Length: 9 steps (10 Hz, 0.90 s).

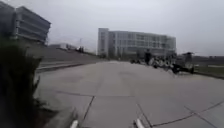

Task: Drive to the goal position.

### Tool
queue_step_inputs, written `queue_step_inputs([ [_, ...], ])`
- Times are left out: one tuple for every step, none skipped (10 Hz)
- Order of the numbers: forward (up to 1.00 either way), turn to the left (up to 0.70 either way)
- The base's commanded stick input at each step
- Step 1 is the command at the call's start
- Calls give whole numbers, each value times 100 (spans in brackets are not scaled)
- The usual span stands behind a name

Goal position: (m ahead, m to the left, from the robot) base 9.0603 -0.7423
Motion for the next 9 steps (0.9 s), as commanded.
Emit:
queue_step_inputs([
  [70, 0],
  [70, 0],
  [70, 0],
  [70, 0],
  [57, 0],
  [50, 0],
  [50, 23],
  [50, 50],
  [49, 49],
])
